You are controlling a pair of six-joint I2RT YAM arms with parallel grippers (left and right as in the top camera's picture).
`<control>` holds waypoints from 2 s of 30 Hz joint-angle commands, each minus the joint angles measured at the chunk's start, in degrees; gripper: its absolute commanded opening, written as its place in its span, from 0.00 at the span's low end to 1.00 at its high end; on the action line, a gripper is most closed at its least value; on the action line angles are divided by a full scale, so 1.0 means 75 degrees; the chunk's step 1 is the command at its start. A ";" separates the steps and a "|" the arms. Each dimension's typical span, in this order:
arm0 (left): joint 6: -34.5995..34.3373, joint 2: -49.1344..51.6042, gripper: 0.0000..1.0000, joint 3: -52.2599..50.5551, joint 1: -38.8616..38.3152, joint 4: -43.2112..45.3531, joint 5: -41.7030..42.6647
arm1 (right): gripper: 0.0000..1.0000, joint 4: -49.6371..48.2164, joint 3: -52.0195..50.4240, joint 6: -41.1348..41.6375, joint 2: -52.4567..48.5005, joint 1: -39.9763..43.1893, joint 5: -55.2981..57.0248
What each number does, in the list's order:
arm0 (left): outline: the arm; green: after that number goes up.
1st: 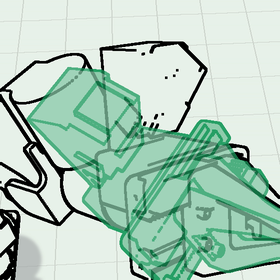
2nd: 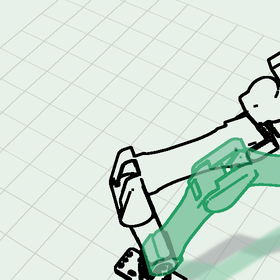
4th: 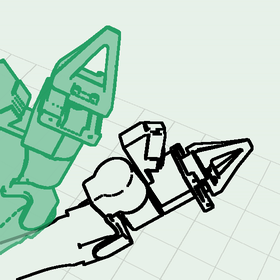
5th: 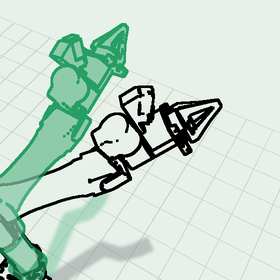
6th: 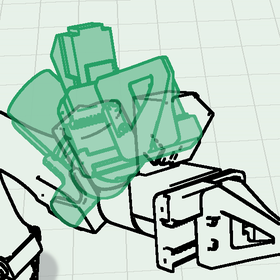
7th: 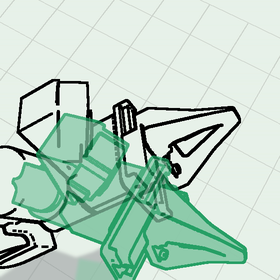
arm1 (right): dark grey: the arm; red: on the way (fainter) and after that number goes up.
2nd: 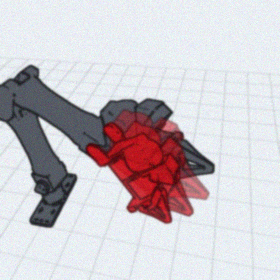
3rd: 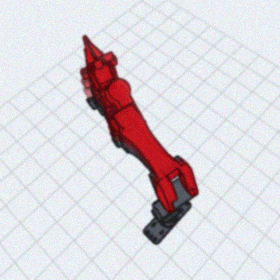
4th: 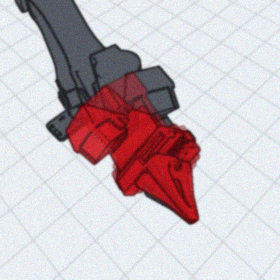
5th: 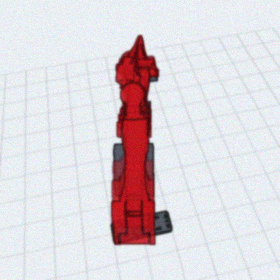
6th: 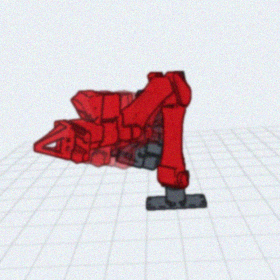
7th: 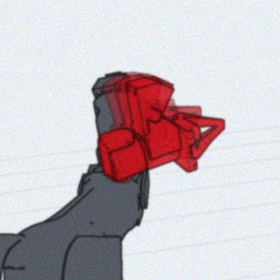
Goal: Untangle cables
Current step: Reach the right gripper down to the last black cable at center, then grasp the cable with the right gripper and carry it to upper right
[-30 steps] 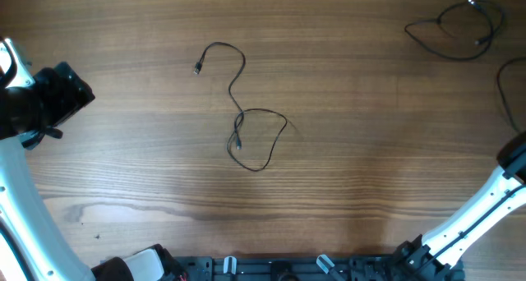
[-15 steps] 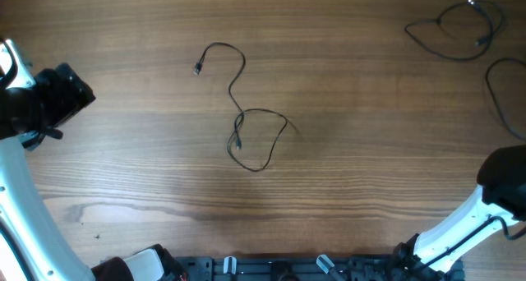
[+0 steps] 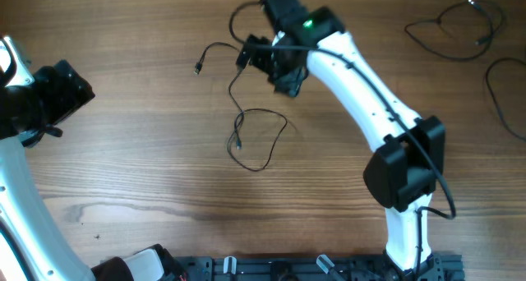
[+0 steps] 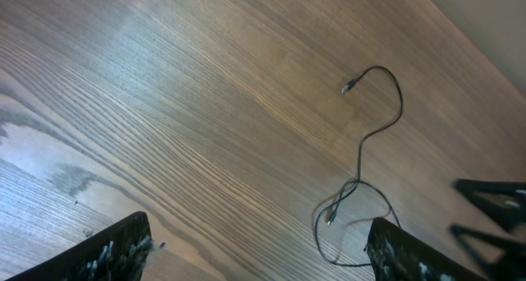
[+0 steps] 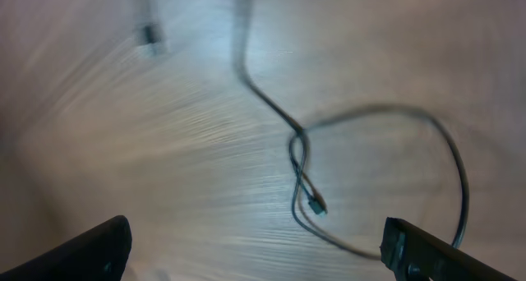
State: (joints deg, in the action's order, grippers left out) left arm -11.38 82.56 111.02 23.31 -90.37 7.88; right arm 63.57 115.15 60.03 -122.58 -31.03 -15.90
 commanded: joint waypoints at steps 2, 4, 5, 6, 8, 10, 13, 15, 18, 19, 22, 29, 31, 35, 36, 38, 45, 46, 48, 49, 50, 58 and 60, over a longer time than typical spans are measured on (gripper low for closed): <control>0.0096 0.0023 0.85 0.0047 0.0023 -0.0073 0.0082 | 0.99 -0.0886 -0.1664 0.2678 -0.0119 -0.0038 0.0428; 0.0096 0.0023 0.85 0.0047 0.0023 -0.0070 0.0082 | 0.95 -0.1288 -0.2433 0.2681 -0.0119 -0.0035 0.0154; 0.0096 0.0023 0.85 0.0047 0.0023 -0.0073 0.0082 | 0.91 -0.1478 -0.2774 0.2684 -0.0122 -0.0035 0.0102; 0.0096 0.0023 0.85 0.0047 0.0020 -0.0076 0.0082 | 0.87 -0.1673 -0.3168 0.2684 -0.0122 -0.0035 0.0067; 0.0099 0.0023 0.85 0.0047 0.0023 -0.0102 0.0082 | 0.85 -0.1609 -0.3404 0.2611 -0.0122 -0.0026 -0.0152; 0.0096 0.0023 0.84 0.0047 0.0023 -0.0102 0.0082 | 0.62 -0.2413 -0.3354 0.2180 -0.0085 0.0044 -0.1142; 0.0096 0.0038 0.85 0.0041 0.0023 -0.0108 0.0082 | 0.48 -0.2783 -0.2833 0.2186 0.0140 0.0111 -0.2031; 0.0099 0.0044 0.85 0.0038 0.0023 -0.0108 0.0082 | 0.49 -0.2020 -0.2483 0.2180 0.0682 0.0108 -0.1373; 0.0099 0.0044 0.84 0.0038 0.0023 -0.0099 0.0082 | 0.63 0.0163 -0.2477 0.1816 0.1571 0.0079 0.0804; 0.0096 0.0047 0.84 0.0038 0.0023 -0.0073 0.0082 | 0.68 0.1189 -0.2483 0.1789 0.1647 0.0079 0.1343; 0.0096 0.0052 0.83 0.0023 0.0020 0.0090 0.0085 | 0.77 0.2110 -0.3066 0.1789 0.1644 0.0026 0.1620; 0.0096 0.0052 0.81 -0.0420 0.0020 0.0125 0.0085 | 0.76 -0.0994 -0.4526 0.1323 0.1638 -0.0309 0.1326; 0.0096 0.0052 0.81 -0.0420 0.0020 0.0146 0.0085 | 0.76 -0.1553 -0.4674 0.1192 0.1623 -0.0414 0.1338; 0.0096 0.0052 0.81 -0.0420 0.0020 0.0152 0.0085 | 0.72 -0.1909 -0.4945 0.1195 0.1480 -0.0673 0.1445; 0.0096 0.0052 0.81 -0.0420 0.0020 0.0154 0.0085 | 0.70 -0.2057 -0.5091 0.1198 0.1472 -0.0726 0.1440; 0.0096 0.0052 0.81 -0.0420 0.0020 0.0160 0.0085 | 0.45 -0.2605 -0.5555 0.1157 0.1466 -0.0868 0.1390; 0.0087 0.0052 0.79 -0.0420 0.0020 0.0356 0.0087 | 0.04 -0.4797 -0.4290 -0.3077 0.2072 -0.1172 0.0023; 0.0087 0.0052 0.79 -0.0420 0.0020 0.0358 0.0087 | 0.05 -0.4680 -0.3171 -0.3917 0.2404 -0.1107 0.0761; 0.0087 0.0052 0.79 -0.0420 0.0020 0.0356 0.0087 | 0.04 -0.4500 -0.1425 -0.5132 0.2731 -0.1023 0.2769; 0.0087 0.0052 0.79 -0.0420 0.0020 0.0353 0.0087 | 0.04 -0.4718 -0.0685 -0.5858 0.2818 -0.0997 0.3931; 0.0087 0.0052 0.79 -0.0420 0.0020 0.0353 0.0087 | 0.04 -0.5039 -0.0248 -0.6560 0.2841 -0.0970 0.4686; 0.0090 0.0052 0.76 -0.0420 0.0020 0.0423 0.0087 | 0.04 -1.2112 0.0239 -1.4414 0.2847 0.1262 0.7073; 0.0090 0.0052 0.76 -0.0420 0.0020 0.0423 0.0087 | 0.04 -1.2995 0.0239 -1.4388 0.2847 0.2547 0.7064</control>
State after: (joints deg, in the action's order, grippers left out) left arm -11.38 82.85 108.14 23.31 -87.33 8.05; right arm -29.65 116.62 -41.32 -100.95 -20.45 34.72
